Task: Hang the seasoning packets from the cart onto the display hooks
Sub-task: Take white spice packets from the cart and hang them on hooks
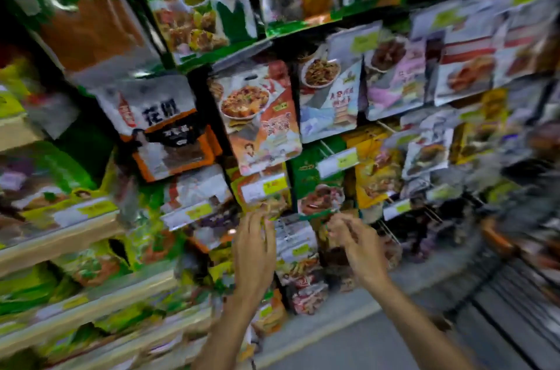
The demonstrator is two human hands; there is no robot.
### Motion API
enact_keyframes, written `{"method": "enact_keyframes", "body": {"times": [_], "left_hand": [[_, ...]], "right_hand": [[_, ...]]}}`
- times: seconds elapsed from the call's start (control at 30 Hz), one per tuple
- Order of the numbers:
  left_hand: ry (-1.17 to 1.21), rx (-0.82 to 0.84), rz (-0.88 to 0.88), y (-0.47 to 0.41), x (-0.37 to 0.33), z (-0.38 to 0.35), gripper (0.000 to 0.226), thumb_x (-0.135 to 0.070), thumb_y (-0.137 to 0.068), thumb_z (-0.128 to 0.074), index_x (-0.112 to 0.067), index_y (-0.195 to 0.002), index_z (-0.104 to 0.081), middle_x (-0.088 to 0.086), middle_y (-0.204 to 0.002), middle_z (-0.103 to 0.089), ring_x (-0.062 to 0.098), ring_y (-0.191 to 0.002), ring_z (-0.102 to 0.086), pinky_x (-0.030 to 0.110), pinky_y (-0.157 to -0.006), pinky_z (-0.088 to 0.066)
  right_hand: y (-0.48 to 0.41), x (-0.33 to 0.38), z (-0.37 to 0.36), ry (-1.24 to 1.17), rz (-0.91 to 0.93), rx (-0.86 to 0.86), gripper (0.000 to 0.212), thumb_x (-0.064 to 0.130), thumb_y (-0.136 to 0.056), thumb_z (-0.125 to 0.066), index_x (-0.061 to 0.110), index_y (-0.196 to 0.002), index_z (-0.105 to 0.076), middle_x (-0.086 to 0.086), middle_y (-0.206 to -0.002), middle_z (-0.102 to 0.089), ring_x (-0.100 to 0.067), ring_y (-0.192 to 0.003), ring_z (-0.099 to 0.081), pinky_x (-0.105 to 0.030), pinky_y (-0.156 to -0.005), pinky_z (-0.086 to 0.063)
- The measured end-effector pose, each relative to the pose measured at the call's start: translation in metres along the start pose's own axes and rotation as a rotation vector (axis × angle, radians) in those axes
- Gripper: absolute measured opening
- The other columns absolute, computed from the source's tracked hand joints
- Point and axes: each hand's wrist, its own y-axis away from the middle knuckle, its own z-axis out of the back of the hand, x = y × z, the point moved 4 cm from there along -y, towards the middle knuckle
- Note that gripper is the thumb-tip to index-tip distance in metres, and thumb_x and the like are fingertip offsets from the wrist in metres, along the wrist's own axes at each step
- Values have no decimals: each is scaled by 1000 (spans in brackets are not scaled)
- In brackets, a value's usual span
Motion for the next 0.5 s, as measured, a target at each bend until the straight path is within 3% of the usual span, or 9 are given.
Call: {"method": "enact_keyframes", "body": {"times": [0.03, 0.13, 0.17, 0.27, 0.37, 0.43, 0.5], "left_hand": [[92, 85, 73, 11, -10, -31, 27, -17, -102, -41, 2, -102, -60, 19, -98, -60, 35, -94, -56, 45, -81, -44], [276, 276, 208, 45, -49, -115, 23, -17, -102, -41, -10, -93, -61, 5, -84, -60, 19, -78, -56, 34, -71, -42], [301, 340, 241, 55, -62, -142, 23, -16, -102, -40, -11, -94, -61, 4, -84, -61, 16, -74, -56, 31, -70, -41], [323, 490, 283, 82, -105, -221, 23, -10, -101, -42, -2, -95, -63, 16, -83, -65, 20, -67, -55, 33, -65, -43], [361, 613, 260, 108, -150, -289, 20, -2, -98, -46, -1, -86, -63, 6, -80, -65, 16, -74, -60, 32, -73, -47], [330, 701, 228, 121, -176, -327, 28, -3, -97, -47, -13, -72, -55, -4, -69, -57, 10, -65, -54, 32, -67, -43], [302, 757, 183, 127, -194, -359, 34, -5, -97, -49, -16, -65, -46, -9, -59, -44, 2, -56, -42, 22, -59, -37]], "right_hand": [[7, -20, 27, -19, -42, -54, 20, 19, -100, -48, 10, -104, -65, -11, -92, -70, -30, -87, -67, -42, -78, -54], [37, -77, 111, 2, -141, -174, 24, 15, -100, -48, 7, -90, -68, -5, -77, -70, -12, -71, -67, -18, -66, -50], [46, -94, 139, 11, -176, -201, 26, 17, -100, -47, 9, -87, -68, -5, -76, -70, -9, -68, -65, -15, -62, -48], [67, -140, 220, 20, -298, -301, 27, 18, -100, -47, 5, -85, -65, -9, -75, -67, -12, -69, -66, -30, -68, -49], [84, -175, 293, 86, -369, -419, 27, 11, -99, -50, 5, -76, -63, 2, -66, -64, 9, -62, -60, -6, -59, -40], [96, -196, 333, 106, -440, -505, 26, 13, -98, -52, 13, -75, -64, 5, -66, -66, 4, -62, -62, -6, -57, -40], [105, -218, 364, 49, -529, -573, 26, 16, -98, -52, 13, -76, -65, -6, -68, -69, -15, -58, -64, -16, -54, -45]]}}
